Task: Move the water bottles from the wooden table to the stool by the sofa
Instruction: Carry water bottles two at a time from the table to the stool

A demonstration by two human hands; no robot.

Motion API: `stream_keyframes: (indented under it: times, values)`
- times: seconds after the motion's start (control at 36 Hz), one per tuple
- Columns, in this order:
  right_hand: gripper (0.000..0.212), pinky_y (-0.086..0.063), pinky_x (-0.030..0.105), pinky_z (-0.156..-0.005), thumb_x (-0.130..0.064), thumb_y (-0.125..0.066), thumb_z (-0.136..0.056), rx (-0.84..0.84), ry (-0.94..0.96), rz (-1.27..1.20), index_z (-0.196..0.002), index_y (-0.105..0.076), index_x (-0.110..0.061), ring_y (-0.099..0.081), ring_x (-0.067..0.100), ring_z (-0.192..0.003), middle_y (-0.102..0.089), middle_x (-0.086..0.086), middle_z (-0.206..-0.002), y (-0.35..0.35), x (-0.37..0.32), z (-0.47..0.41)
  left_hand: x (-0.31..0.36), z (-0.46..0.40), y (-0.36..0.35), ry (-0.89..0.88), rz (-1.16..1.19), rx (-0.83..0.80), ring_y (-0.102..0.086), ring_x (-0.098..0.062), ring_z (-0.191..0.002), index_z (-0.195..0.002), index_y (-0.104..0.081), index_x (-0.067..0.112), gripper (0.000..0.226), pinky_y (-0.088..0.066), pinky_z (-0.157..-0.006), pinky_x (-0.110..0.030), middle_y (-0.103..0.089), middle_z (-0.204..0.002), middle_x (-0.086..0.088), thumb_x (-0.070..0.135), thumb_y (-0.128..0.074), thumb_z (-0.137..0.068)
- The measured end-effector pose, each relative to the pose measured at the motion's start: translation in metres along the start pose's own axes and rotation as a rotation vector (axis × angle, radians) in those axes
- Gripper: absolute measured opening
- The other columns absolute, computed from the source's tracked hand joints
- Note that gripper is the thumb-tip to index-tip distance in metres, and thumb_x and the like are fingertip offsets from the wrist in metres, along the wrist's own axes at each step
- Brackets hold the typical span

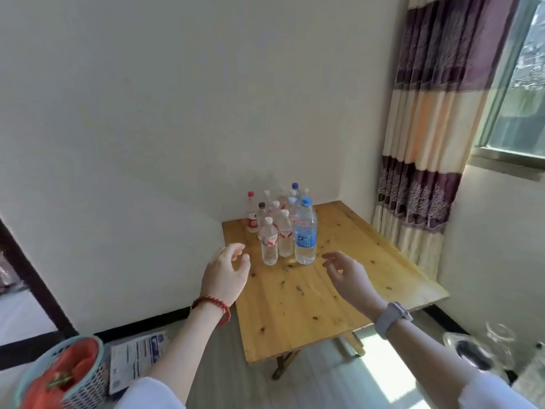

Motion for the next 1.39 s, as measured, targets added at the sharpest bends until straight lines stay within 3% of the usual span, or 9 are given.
stream_keyframes:
  times: [0.5,0.61,0.72,0.83,0.94,1.08,1.19,1.31,1.39]
  values:
    - [0.04,-0.043,0.026,-0.084,-0.014,-0.038,-0.092,-0.099,-0.208,-0.114,-0.131,-0.044,-0.013,-0.056,0.017,-0.104,-0.057,0.001,-0.121,-0.18,0.087,-0.274,-0.191,-0.224,-0.21,0.287,0.083,-0.309,-0.049,-0.017,-0.115,-0.13,-0.038,0.023,0.047,-0.042,-0.084,-0.026,-0.048,-0.132,-0.002,0.033,-0.054,-0.086]
    - [0.049,-0.031,-0.001,-0.081,-0.014,-0.041,-0.093,-0.078,-0.175,-0.168,-0.141,-0.03,-0.016,-0.049,0.005,-0.103,-0.049,-0.007,-0.116,-0.212,0.109,-0.33,-0.214,-0.261,-0.261,0.305,0.073,-0.305,-0.042,-0.019,-0.124,-0.135,-0.028,0.026,0.06,-0.041,-0.089,-0.029,-0.037,-0.141,-0.002,0.033,-0.058,-0.084]
    - [0.052,-0.033,0.032,-0.104,-0.011,-0.043,-0.092,-0.056,-0.196,-0.164,-0.139,-0.024,-0.006,-0.037,0.027,-0.128,-0.039,0.014,-0.14,-0.241,0.13,-0.37,-0.233,-0.287,-0.31,0.331,0.089,-0.358,-0.031,-0.021,-0.133,-0.139,-0.019,0.026,0.078,-0.034,-0.1,-0.035,-0.026,-0.149,-0.001,0.041,-0.064,-0.078]
    - [0.059,-0.02,0.032,-0.111,-0.009,-0.045,-0.09,-0.008,-0.242,-0.162,-0.142,-0.016,-0.006,-0.023,0.027,-0.137,-0.028,0.014,-0.147,-0.26,0.151,-0.396,-0.247,-0.299,-0.345,0.34,0.075,-0.373,-0.034,-0.021,-0.13,-0.136,-0.024,0.025,0.083,-0.036,-0.099,-0.035,-0.029,-0.145,-0.001,0.04,-0.072,-0.07]
    - [0.053,-0.029,0.037,-0.104,-0.015,-0.05,-0.086,0.011,-0.292,-0.149,-0.134,-0.027,-0.01,-0.034,0.028,-0.124,-0.039,0.012,-0.132,-0.277,0.171,-0.413,-0.252,-0.31,-0.359,0.294,0.128,-0.377,-0.048,-0.017,-0.111,-0.125,-0.034,0.033,0.07,-0.041,-0.08,-0.028,-0.049,-0.123,0.006,0.04,-0.074,-0.068]
    - [0.05,-0.026,0.028,-0.097,-0.021,-0.06,-0.081,0.047,-0.316,-0.161,-0.124,-0.036,-0.017,-0.032,0.025,-0.12,-0.026,-0.007,-0.114,-0.291,0.183,-0.413,-0.265,-0.308,-0.357,0.317,0.2,-0.377,-0.051,-0.014,-0.108,-0.123,-0.043,0.028,0.068,-0.044,-0.085,-0.027,-0.055,-0.119,0.005,0.042,-0.076,-0.066]
    - [0.063,-0.028,0.03,-0.101,-0.021,-0.064,-0.078,-0.066,-0.306,-0.194,-0.13,-0.029,-0.022,-0.027,0.021,-0.126,-0.028,-0.001,-0.129,-0.302,0.182,-0.407,-0.274,-0.303,-0.345,0.331,0.214,-0.343,-0.051,-0.012,-0.105,-0.12,-0.045,0.031,0.066,-0.041,-0.084,-0.021,-0.053,-0.112,0.012,0.039,-0.078,-0.063]
    - [0.061,-0.031,0.027,-0.093,-0.02,-0.064,-0.08,-0.137,-0.222,-0.151,-0.131,-0.031,-0.024,-0.036,0.02,-0.124,-0.037,0.003,-0.134,-0.302,0.169,-0.395,-0.277,-0.294,-0.325,0.308,0.214,-0.298,-0.044,0.003,-0.098,-0.109,-0.032,0.057,0.067,-0.031,-0.072,-0.005,-0.043,-0.105,0.033,0.039,-0.077,-0.062]
    - [0.052,-0.034,0.02,-0.081,-0.025,-0.064,-0.081,-0.108,-0.163,-0.071,-0.126,-0.039,-0.021,-0.048,0.019,-0.107,-0.047,0.004,-0.124,-0.294,0.159,-0.375,-0.284,-0.281,-0.311,0.328,0.211,-0.294,-0.046,-0.005,-0.106,-0.122,-0.038,0.043,0.073,-0.035,-0.076,-0.009,-0.044,-0.113,0.022,0.038,-0.078,-0.062]
Point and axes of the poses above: each hand's wrist, its own z-axis away from the middle knuckle, its own y-axis out of the back of the hand, x = y × z, the point moved 8 cm from there along -z, towards the middle knuckle
